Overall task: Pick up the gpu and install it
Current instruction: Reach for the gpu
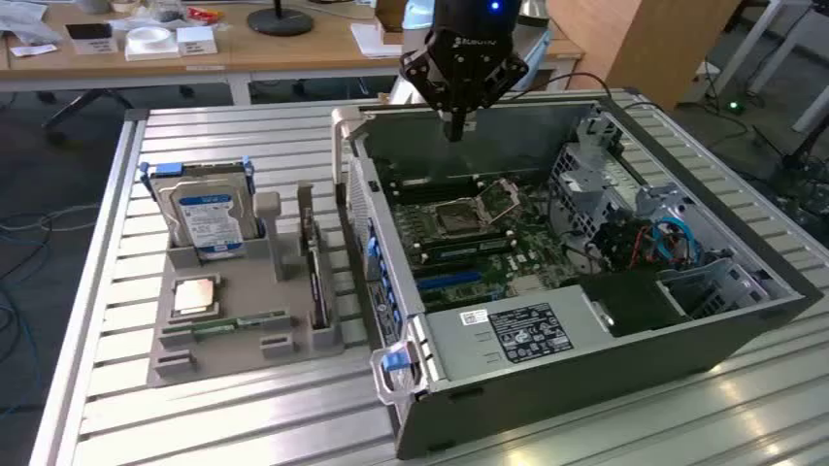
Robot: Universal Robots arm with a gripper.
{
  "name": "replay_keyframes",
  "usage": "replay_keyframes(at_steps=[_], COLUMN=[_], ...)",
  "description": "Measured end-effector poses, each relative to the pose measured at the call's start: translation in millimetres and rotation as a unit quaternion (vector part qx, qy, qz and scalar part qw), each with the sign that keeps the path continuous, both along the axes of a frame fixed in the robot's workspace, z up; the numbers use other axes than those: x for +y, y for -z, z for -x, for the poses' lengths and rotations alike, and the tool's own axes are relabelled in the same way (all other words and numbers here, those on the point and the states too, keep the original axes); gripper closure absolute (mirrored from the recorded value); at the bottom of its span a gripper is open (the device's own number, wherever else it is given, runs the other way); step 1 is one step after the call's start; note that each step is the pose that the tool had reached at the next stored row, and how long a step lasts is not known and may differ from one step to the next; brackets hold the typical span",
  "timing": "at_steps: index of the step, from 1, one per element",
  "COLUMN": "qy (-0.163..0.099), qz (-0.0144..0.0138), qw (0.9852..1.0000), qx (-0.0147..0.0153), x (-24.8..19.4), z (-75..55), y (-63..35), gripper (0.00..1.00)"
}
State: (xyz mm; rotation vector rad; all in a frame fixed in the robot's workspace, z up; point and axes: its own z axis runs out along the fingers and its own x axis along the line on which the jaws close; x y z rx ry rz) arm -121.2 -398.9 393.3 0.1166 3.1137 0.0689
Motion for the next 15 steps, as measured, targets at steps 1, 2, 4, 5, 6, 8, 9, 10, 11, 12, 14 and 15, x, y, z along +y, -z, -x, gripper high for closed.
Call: replay_keyframes(at_steps=[1,2,4,5,6,8,9,10,11,12,14,15], qy=[0.0,0.0,0.0,0.0,0.0,0.0,0.0,0.0,0.0,0.0,0.0,0.0], qz=[0.0,0.0,0.0,0.0,0.0,0.0,0.0,0.0,0.0,0.0,0.0,0.0], qw=[1.0,1.0,1.0,1.0,1.0,1.0,1.0,1.0,1.0,1.0,1.0,1.0], qx=[0.0,0.0,0.0,0.0,0.0,0.0,0.0,0.0,0.0,0.0,-0.0001,0.0], x=[0.0,0.0,0.0,0.0,0.0,0.0,0.0,0.0,0.0,0.0,0.0,0.0], z=[0.0,-0.2,-0.4,-0.4,-0.5,-0.5,-0.5,-0.5,-0.5,-0.3,0.9,1.9], y=[0.0,0.0,0.0,0.0,0.0,0.0,0.0,0.0,0.0,0.0,0.0,0.0], gripper=[0.89,0.89,0.89,0.89,0.89,0.89,0.89,0.89,0.89,0.89,0.89,0.89])
